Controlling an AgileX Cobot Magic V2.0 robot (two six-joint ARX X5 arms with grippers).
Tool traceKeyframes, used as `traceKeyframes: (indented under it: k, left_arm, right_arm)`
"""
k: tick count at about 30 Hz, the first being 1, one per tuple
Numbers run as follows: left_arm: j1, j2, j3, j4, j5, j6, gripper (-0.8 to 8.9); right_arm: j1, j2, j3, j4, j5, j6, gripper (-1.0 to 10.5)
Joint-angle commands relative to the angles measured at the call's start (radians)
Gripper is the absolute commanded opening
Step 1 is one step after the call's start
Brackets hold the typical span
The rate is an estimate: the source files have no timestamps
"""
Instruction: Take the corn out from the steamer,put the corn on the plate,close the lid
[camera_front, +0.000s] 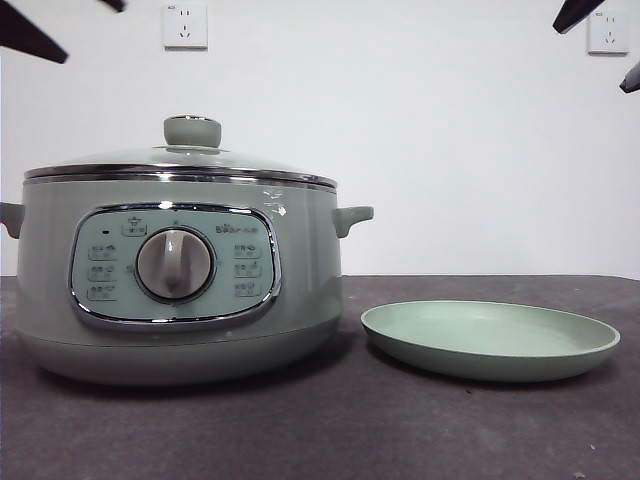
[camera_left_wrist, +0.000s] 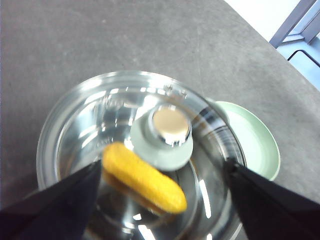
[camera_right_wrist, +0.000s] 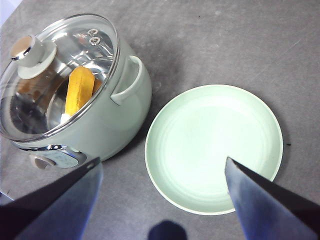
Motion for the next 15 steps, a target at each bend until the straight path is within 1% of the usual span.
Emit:
traceKeyframes:
  k: [1, 4, 7, 15]
  left_arm:
    - [-0.046, 0.063, 0.049, 0.003, -0.042, 0.014, 4.13]
    - [-0.093, 0.131, 0.1, 0.003, -0.087, 0.015, 4.12]
    - [-0.137, 0.198, 0.138, 0.006, -0.139, 0.038, 4.09]
    - [-0.211, 0.335, 0.164, 0.012, -0.256, 0.064, 4.09]
  right_arm:
    - [0.002, 0.002, 0.003, 0.003, 0.002, 0.006, 4.1]
    - [0.002, 0.002, 0.003, 0.003, 0.002, 0.006, 4.1]
    - [0.002, 0.002, 0.003, 0.003, 0.003, 0.006, 4.1]
    - [0.002, 0.002, 0.003, 0.003, 0.003, 0.006, 4.1]
